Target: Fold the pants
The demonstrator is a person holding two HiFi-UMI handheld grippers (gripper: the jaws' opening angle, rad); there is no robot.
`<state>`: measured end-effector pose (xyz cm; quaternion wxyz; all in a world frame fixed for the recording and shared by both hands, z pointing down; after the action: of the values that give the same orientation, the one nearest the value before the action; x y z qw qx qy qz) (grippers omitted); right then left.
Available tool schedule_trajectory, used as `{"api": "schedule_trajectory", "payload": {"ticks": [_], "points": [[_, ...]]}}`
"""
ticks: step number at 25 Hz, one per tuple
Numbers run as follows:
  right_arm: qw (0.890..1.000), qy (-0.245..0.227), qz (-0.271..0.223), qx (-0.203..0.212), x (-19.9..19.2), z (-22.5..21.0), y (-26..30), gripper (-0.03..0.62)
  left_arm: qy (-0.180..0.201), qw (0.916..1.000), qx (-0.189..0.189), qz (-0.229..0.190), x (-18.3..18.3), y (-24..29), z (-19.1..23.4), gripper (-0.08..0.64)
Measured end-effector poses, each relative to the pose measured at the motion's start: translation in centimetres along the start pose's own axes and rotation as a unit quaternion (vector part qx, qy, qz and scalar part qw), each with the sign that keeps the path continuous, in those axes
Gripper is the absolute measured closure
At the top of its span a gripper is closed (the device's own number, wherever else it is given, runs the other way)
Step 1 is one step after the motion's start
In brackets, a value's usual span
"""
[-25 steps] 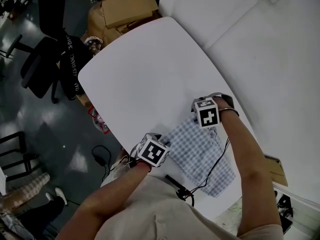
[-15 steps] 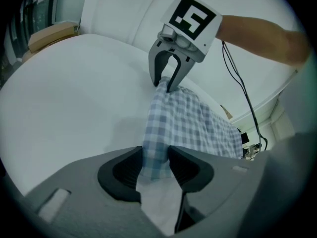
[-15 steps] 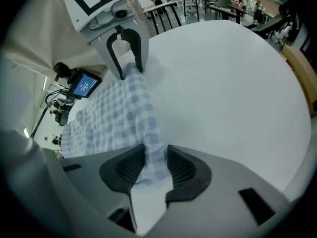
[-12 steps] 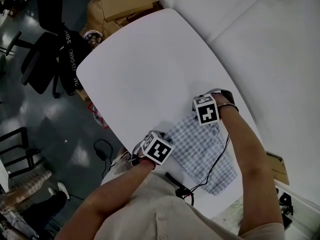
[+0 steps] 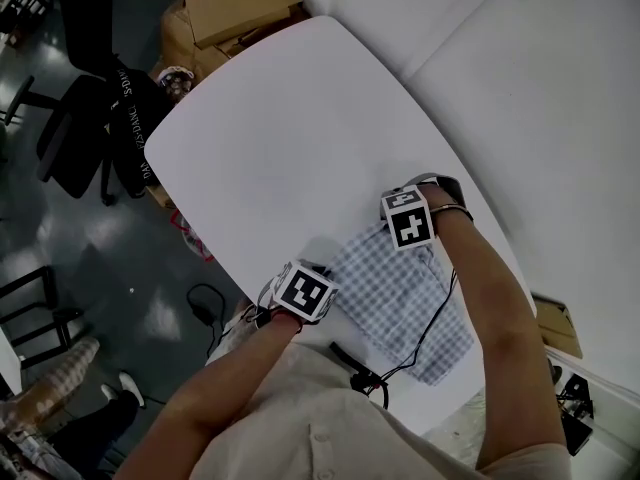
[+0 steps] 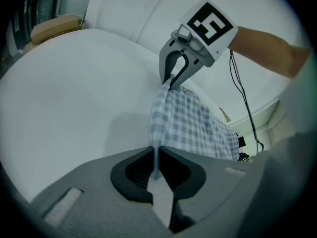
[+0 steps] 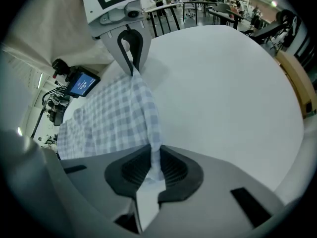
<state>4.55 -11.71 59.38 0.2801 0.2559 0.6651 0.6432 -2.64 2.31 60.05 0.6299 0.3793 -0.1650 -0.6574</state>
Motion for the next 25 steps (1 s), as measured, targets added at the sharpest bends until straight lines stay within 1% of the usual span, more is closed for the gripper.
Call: {"api": "schedule_trajectory", "payload": {"ticks": [4, 8, 12, 15, 17, 19, 22, 25], "points": [[0.999, 0.008, -0.01, -0.031, 0.7, -1.6, -0.7, 0.534, 0.01, 0.9998, 0.014, -0.004, 0.6, -1.7, 1.1, 0.52], [0.996, 0.01, -0.025, -0.091, 1.9, -4.8, -2.3, 0.534, 0.025, 0.9987, 0.042, -0.013, 2.1, -5.1, 3.1, 0.52], [0.985, 0.005, -0.042, -0.168, 3.7, -8.8, -4.3, 0.534, 0.061, 0.9936, 0.093, -0.018, 4.1, -9.8, 5.1, 0.52], [0.975, 0.002, -0.053, -0.216, 4.7, -11.5, -6.1, 0.534, 0.091, 0.9886, 0.119, -0.015, 5.6, -12.9, 5.7, 0.52], [0.969, 0.002, -0.059, -0.238, 5.2, -12.9, -7.4, 0.534, 0.112, 0.9839, 0.139, -0.011, 6.6, -14.7, 6.0, 0.52], [0.963, 0.001, -0.062, -0.261, 5.6, -13.9, -8.8, 0.534, 0.137, 0.9773, 0.161, -0.001, 7.6, -16.4, 6.0, 0.52], [0.951, 0.006, -0.068, -0.302, 6.0, -15.2, -11.2, 0.534, 0.179, 0.9642, 0.196, 0.011, 9.1, -18.8, 5.8, 0.52], [0.937, 0.021, -0.079, -0.34, 5.8, -15.7, -13.5, 0.534, 0.211, 0.9519, 0.222, 0.01, 10.5, -20.7, 5.0, 0.52]]}}
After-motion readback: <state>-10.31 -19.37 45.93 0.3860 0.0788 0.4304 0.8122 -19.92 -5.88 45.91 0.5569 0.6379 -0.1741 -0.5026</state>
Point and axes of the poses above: the fingertips, and each gripper's own axes: y forward along the fingers, z to its left, x out of its top, the point moved 4 cm from there along -y, backward along the fingers, and after that the axes turned 14 degrees about -x, right-handed, at the moved point
